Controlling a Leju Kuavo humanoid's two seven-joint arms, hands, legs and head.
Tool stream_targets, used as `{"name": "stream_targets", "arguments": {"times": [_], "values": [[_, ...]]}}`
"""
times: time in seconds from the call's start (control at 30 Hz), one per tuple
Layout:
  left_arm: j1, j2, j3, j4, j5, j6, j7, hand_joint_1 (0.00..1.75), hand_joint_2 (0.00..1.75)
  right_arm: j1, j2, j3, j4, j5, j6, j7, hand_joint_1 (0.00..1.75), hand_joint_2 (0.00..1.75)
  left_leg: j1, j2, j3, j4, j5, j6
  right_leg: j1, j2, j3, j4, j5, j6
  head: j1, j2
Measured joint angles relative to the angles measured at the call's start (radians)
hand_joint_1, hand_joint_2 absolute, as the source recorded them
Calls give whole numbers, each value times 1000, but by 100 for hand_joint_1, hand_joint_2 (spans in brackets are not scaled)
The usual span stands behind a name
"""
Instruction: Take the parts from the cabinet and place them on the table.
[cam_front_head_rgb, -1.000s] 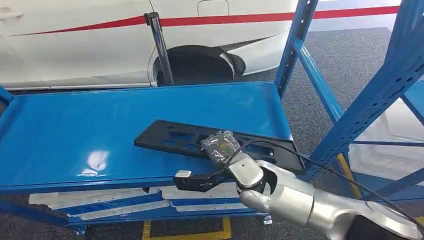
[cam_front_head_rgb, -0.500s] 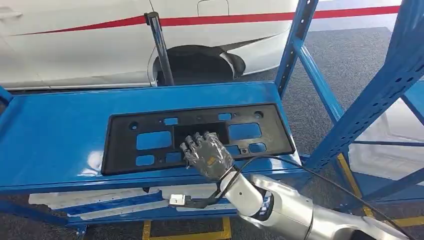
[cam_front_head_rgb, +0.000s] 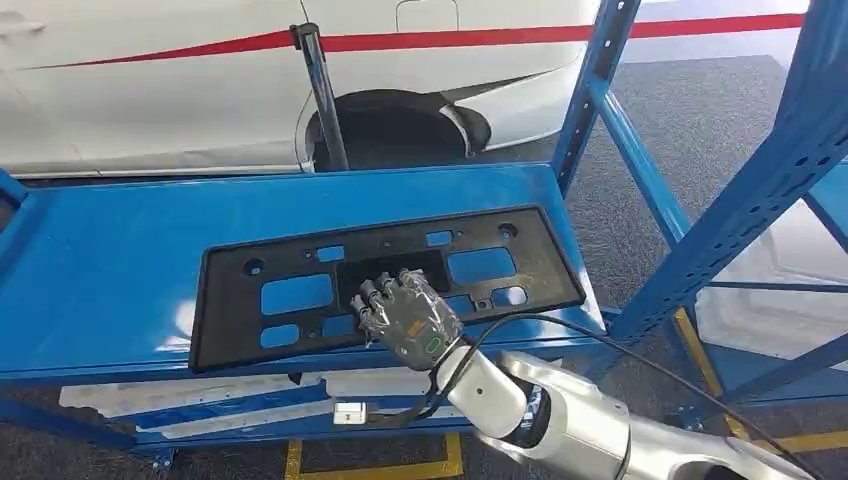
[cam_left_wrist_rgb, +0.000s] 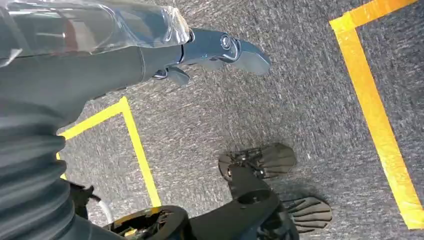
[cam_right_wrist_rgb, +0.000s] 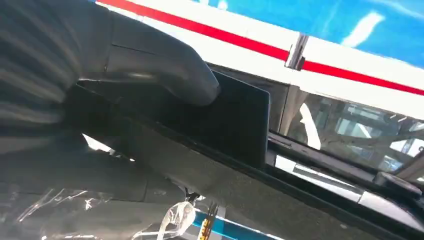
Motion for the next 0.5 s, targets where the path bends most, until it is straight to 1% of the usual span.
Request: {"name": "stream_targets", "arguments": {"times": [0.03, 0.07, 0.1, 0.13, 0.17, 0.2, 0.23, 0.27, 0.3, 0.33, 0.37, 0.4, 0.43, 0.47, 0.5], "values": [[-1, 0, 0, 0, -1, -2, 0, 0, 175, -1, 0, 0, -1, -3, 3, 0, 175, 175, 2, 2, -1, 0, 1, 1, -3, 0, -26, 68, -45, 5, 0, 0], [0, 0, 0, 0, -3, -3, 0, 0, 175, 2, 0, -1, -1, -10, 7, 1, 175, 175, 2, 2, -1, 0, 1, 1, -7, 0, -58, 150, -84, 10, 1, 0], [0, -1, 0, 0, -3, -4, 0, 0, 175, 7, -2, -1, -1, -11, 10, 1, 175, 175, 3, 3, -1, 0, 1, 1, -13, 0, -91, 233, -116, 15, 1, 0], [1, -1, 0, 0, -3, -4, 0, 0, 175, 11, -3, -1, -1, -13, 13, 2, 175, 175, 5, 3, -3, 2, 1, 0, -18, 0, -111, 286, -125, 22, 1, 0], [2, -2, 0, 0, -3, -5, 0, 0, 175, 13, -4, -1, -1, -18, 15, 3, 175, 175, 9, 3, -3, 4, 1, -2, -23, -1, -103, 277, -107, 28, 1, 0], [2, -2, 0, 0, -3, -8, 0, 0, 175, 13, -5, -1, -1, -19, 16, 3, 175, 175, 14, 3, -3, 7, -2, -7, -30, -3, -73, 226, -72, 36, 1, 0], [1, -4, 0, 0, -3, -8, 0, 0, 175, 11, -5, -1, -1, -19, 16, 5, 175, 175, 20, 2, -4, 14, -6, -15, -36, -5, -27, 146, -31, 46, 1, 0], [-1, -4, 0, 0, -3, -9, 0, 0, 175, 8, -5, -1, -2, -20, 16, 5, 175, 175, 27, 1, -8, 29, -15, -28, -46, -9, 30, 46, 6, 59, 1, 0], [-3, -2, 0, 1, -3, -8, 0, 0, 175, 6, -5, -2, -3, -20, 16, 6, 175, 175, 24, 0, -21, 41, -23, -41, -43, -6, 53, 15, -19, 72, 2, 0], [-6, -2, 0, 2, -4, -9, 1, 0, 175, 3, -3, -2, -6, -20, 16, 6, 175, 175, 22, -1, -33, 55, -27, -49, -34, 3, 40, 25, -9, 52, 5, 0], [-7, -2, 0, 2, -5, -9, 1, 0, 175, 3, -3, -4, -8, -21, 16, 8, 175, 175, 21, -4, -39, 67, -26, -53, -42, 2, 30, 19, -21, 38, 3, 0], [-5, -3, 0, 2, -6, -9, 1, 0, 175, 4, -3, -5, -8, -21, 16, 9, 175, 175, 22, -4, -46, 68, -23, -56, -37, 3, 22, 27, -21, 26, 2, 0], [-4, -3, 0, 2, -6, -10, 1, 0, 175, 4, -2, -5, -8, -22, 16, 9, 175, 175, 25, -3, -50, 68, -21, -61, -36, 3, 16, 31, -20, 20, 2, 0], [-3, -3, 0, 2, -6, -10, 1, 0, 175, 4, -2, -5, -8, -25, 17, 9, 175, 175, 31, -2, -54, 74, -31, -63, -35, 2, 11, 28, -16, 8, 2, 0], [-3, -3, 0, 2, -6, -10, 5, 0, 175, 4, -2, -6, -8, -29, 18, 10, 175, 175, 30, 1, -68, 108, -65, -61, -33, 1, 6, 28, -11, 1, 1, 0]]}}
